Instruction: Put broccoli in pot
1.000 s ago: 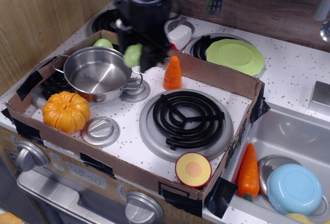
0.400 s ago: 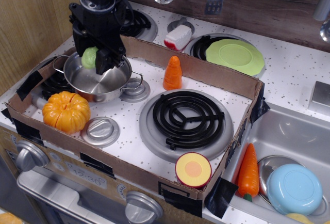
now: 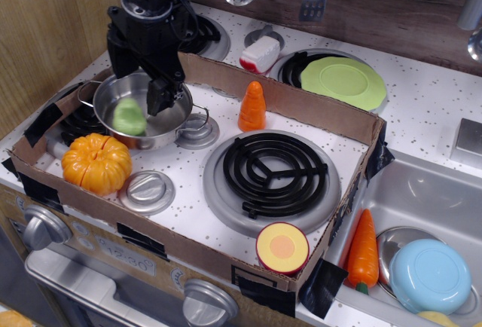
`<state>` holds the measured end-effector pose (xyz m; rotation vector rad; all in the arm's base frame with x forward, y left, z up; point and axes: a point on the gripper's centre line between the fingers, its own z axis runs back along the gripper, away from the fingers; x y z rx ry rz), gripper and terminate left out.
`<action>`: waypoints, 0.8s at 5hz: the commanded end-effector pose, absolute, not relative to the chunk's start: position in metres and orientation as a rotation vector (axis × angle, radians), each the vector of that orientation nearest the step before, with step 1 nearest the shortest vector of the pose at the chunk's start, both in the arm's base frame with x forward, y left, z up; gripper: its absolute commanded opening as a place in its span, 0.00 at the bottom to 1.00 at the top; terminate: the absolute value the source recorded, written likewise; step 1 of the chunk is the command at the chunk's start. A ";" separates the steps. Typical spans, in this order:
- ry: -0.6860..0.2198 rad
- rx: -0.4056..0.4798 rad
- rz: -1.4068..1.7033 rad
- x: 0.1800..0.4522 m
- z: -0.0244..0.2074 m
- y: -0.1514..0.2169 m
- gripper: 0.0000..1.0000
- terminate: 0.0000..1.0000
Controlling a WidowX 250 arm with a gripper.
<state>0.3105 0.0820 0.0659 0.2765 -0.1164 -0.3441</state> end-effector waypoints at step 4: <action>-0.149 0.293 -0.362 0.328 0.085 0.081 1.00 1.00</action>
